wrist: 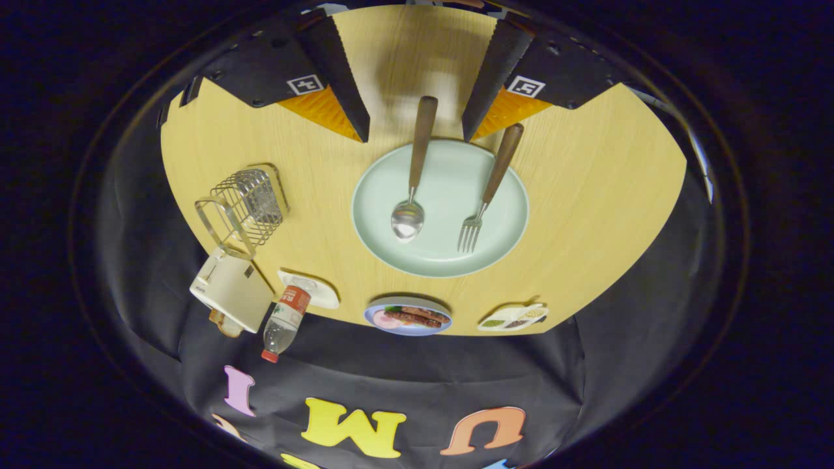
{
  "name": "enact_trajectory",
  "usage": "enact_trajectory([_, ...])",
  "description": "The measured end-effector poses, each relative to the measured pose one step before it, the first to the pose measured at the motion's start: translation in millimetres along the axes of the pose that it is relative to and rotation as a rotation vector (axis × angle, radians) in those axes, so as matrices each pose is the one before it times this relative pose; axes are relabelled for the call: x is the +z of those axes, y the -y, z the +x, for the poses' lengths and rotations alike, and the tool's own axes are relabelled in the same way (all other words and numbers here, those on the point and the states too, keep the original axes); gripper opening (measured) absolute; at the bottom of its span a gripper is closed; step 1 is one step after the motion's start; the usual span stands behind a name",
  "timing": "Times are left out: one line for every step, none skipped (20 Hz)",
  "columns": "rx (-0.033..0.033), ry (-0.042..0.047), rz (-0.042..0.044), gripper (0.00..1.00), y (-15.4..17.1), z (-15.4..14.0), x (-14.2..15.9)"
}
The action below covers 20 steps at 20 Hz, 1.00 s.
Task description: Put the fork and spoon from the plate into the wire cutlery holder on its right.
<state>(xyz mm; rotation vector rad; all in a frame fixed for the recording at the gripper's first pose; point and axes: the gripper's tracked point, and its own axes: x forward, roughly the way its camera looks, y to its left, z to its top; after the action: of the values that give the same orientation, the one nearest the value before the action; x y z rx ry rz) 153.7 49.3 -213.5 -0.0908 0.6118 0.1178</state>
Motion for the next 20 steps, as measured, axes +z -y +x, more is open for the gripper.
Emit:
enact_trajectory([0.00037,-0.02526,-0.00460,0.81,-1.39,3.32,-2.22])
enact_trajectory([0.01023,-0.03079,-0.00477,0.78,-3.87,4.82,-4.44])
enact_trajectory([0.00162,-0.03283,-0.00894,0.76,-0.67,4.64,-4.38])
enact_trajectory([0.00121,-0.02583,-0.00219,0.75,-0.34,1.91,-4.00])
enact_trajectory([0.00098,-0.02391,0.00506,0.73,-0.20,3.00,-1.20])
enact_trajectory([-0.00092,-0.02153,0.00902,0.71,-0.52,2.71,-0.52])
enact_trajectory([0.01365,-0.02586,0.00822,0.67,-2.83,2.14,-1.85])
enact_trajectory([0.00765,-0.02061,0.00571,0.67,-2.05,0.89,-1.06])
enact_trajectory([-0.00110,-0.00323,0.00240,0.60,-1.13,-0.32,3.16])
enact_trajectory([-0.00431,-0.00012,-0.00767,0.53,0.68,0.06,2.81])
enact_trajectory([-0.00643,0.00023,-0.00722,0.46,0.59,0.28,2.03])
enact_trajectory([-0.00311,-0.00952,-0.00157,0.39,0.46,2.25,-2.11])
enact_trajectory([0.00282,-0.00599,0.00625,0.34,-0.64,-1.02,0.08])
enact_trajectory([0.00277,-0.00143,0.00211,0.34,-0.05,1.22,0.82])
enact_trajectory([0.00432,-0.00251,-0.00370,0.33,-0.01,-0.21,0.24])
enact_trajectory([-0.00612,0.00247,-0.00518,0.33,1.26,-0.15,0.79])
enact_trajectory([-0.01471,-0.00524,0.00140,0.24,4.55,-0.52,-1.38])
enact_trajectory([0.01178,-0.00658,0.01173,0.18,-2.86,1.74,-0.48])
enact_trajectory([0.01753,-0.00217,0.01273,0.19,-3.53,-1.27,-0.39])
enact_trajectory([0.00732,-0.00022,-0.00135,0.20,-0.21,1.29,-0.88])
